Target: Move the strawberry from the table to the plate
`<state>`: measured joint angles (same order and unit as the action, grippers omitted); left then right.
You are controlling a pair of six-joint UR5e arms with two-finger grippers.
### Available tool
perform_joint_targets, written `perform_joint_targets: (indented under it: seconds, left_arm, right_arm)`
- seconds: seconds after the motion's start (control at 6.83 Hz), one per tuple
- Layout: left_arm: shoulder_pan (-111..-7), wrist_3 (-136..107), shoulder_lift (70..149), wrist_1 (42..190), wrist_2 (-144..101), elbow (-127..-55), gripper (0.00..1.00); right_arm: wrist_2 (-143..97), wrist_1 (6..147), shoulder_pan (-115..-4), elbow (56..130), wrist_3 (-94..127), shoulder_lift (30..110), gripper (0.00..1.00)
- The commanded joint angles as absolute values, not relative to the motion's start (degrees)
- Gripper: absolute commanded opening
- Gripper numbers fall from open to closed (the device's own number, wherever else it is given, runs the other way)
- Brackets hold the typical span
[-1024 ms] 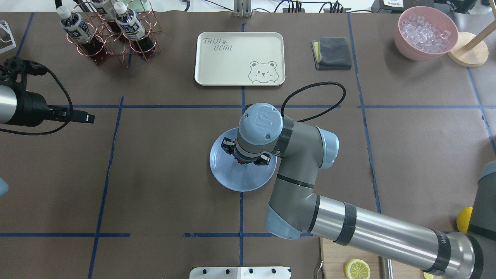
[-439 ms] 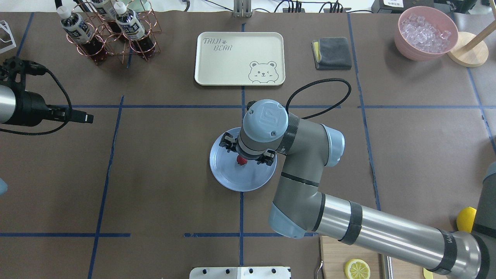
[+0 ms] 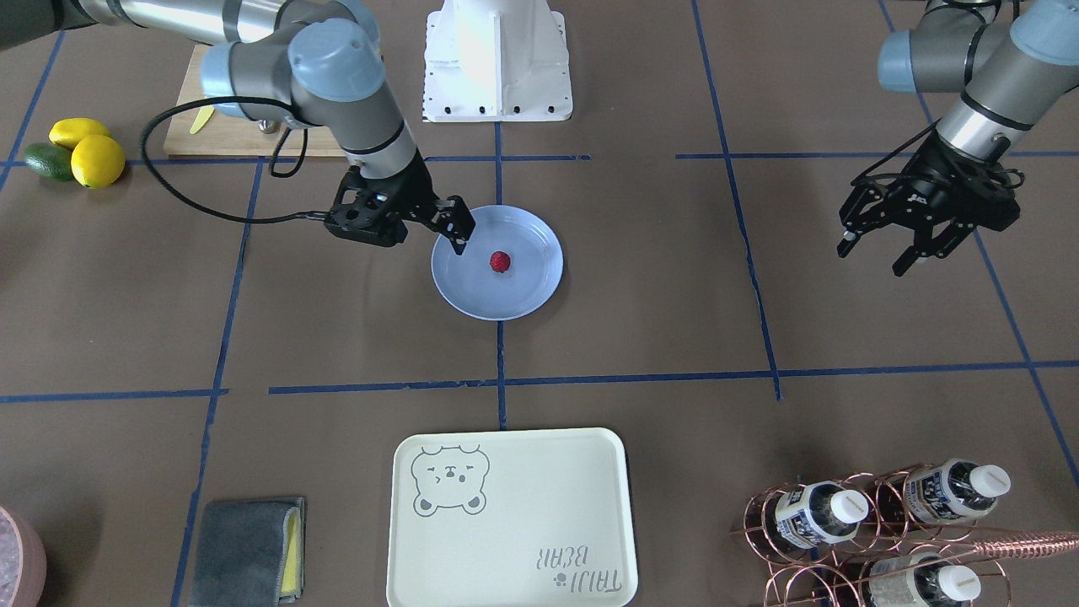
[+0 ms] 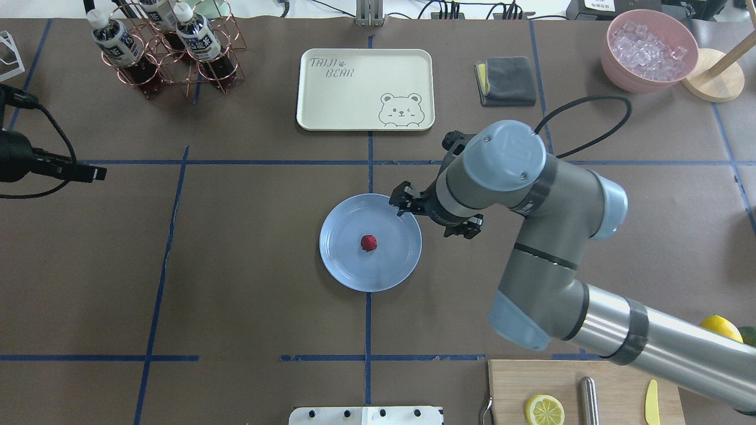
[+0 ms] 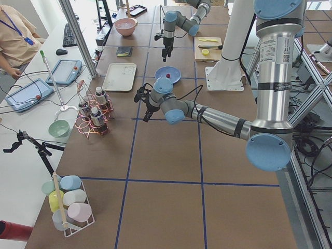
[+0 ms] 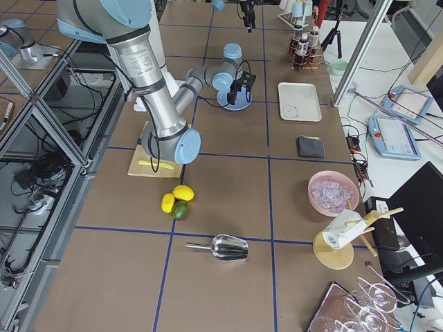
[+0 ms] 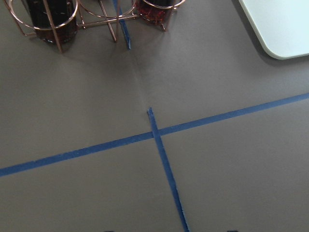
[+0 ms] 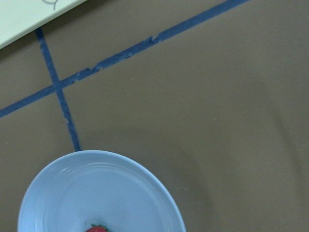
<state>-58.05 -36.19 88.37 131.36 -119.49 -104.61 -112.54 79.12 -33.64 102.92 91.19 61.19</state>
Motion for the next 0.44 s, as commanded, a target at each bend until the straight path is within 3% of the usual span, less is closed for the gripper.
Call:
perform_joint_targets:
  seconds: [0.0, 0.29]
  left_arm:
    - [-65.0, -26.6, 88.5, 129.9, -124.7, -101.4, 0.82]
    - [-72.6, -13.6, 89.5, 121.3, -126.5, -100.0, 0.82]
  right_arm:
    - [-119.0, 79.1, -40.8, 108.8, 82.3, 70.0, 1.00]
    - [-124.5, 79.1, -48.9, 109.2, 70.7, 76.7, 1.00]
